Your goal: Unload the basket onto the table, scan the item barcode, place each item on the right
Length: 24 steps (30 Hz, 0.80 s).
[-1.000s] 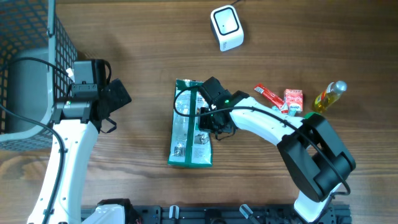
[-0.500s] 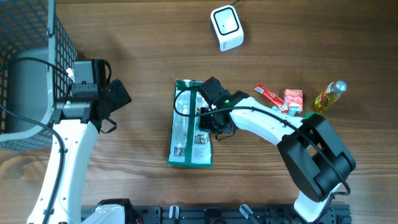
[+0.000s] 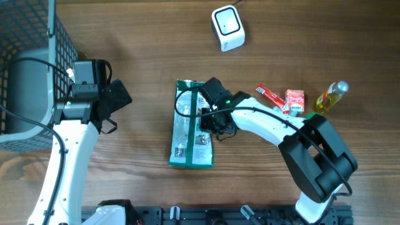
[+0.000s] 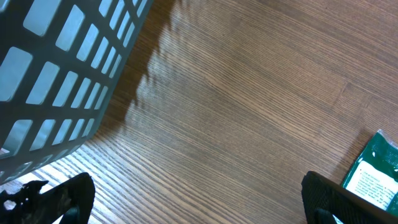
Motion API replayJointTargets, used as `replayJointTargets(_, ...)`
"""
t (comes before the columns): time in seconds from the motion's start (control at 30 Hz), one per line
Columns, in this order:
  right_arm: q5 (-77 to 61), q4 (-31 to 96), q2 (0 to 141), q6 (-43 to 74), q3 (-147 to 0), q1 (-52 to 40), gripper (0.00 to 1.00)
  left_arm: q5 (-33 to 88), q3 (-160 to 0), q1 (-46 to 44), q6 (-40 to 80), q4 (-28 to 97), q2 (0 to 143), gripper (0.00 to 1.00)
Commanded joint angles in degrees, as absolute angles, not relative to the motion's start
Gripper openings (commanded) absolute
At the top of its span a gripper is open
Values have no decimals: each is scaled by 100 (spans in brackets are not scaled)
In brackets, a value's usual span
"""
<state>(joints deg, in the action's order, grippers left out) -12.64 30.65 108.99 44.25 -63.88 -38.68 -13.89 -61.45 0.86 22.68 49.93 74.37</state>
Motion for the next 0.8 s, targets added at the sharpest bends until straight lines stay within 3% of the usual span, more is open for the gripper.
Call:
replayJointTargets(0.0,-1208,3114,10949,4351,-6276,-3861,13,-1461,-6198,108,2320,4980,7437,100)
replayJointTargets(0.57,-1015,3089,10949,4346,-6276,-3861,14,-1367,-6195,108,2368,4947,7437,100)
replayJointTargets(0.77,-1015,3087,10949,4348,-6276,-3861,14,1223,-6195,108,2359,4943,7437,100)
